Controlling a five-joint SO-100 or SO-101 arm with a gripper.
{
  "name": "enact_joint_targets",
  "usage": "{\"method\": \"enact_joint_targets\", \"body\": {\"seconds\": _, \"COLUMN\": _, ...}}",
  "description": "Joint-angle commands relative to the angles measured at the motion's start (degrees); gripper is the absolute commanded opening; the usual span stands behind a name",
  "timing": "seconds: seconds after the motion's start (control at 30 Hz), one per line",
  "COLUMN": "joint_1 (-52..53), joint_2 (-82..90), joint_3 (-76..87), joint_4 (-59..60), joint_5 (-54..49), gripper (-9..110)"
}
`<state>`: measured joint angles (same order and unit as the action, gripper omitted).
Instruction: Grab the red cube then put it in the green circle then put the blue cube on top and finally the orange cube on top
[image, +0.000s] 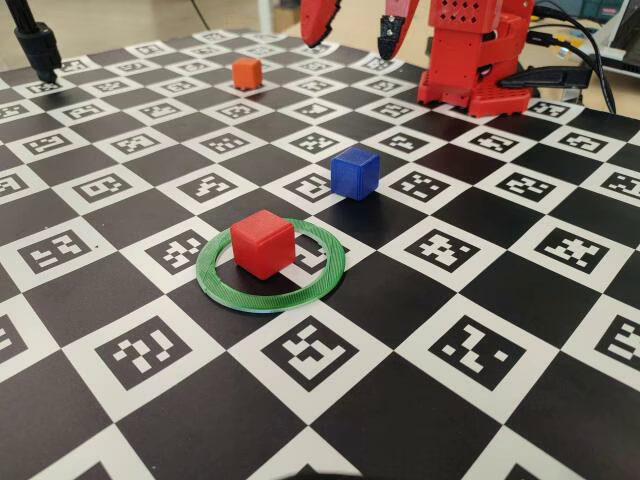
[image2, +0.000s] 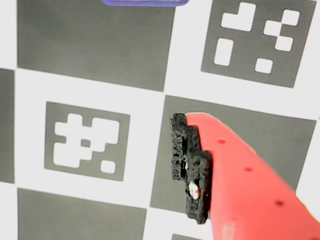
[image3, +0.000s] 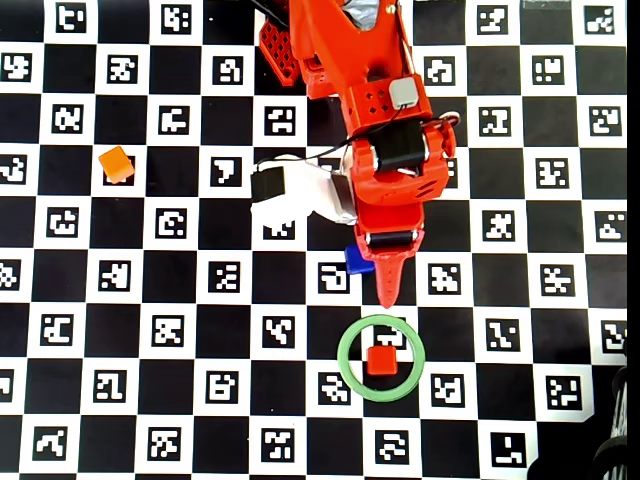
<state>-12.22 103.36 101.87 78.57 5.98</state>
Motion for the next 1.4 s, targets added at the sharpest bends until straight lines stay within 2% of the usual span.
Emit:
{"method": "enact_joint_targets", "body": {"seconds": 0.0, "joint_1": -0.4, "joint_2": 4.5, "joint_3": 1.0, "joint_4": -2.6, "joint_5": -1.1, "gripper": 49}}
{"method": "enact_joint_targets", "body": {"seconds": 0.53, "joint_1": 0.7, "joint_2": 0.7, "joint_3": 14.9, "joint_4": -16.1, "joint_5": -4.1, "gripper": 49}}
{"method": "enact_joint_targets", "body": {"seconds": 1.37, "joint_1": 2.3, "joint_2": -9.8, "joint_3": 16.0, "joint_4": -24.3, "joint_5": -4.7, "gripper": 49}}
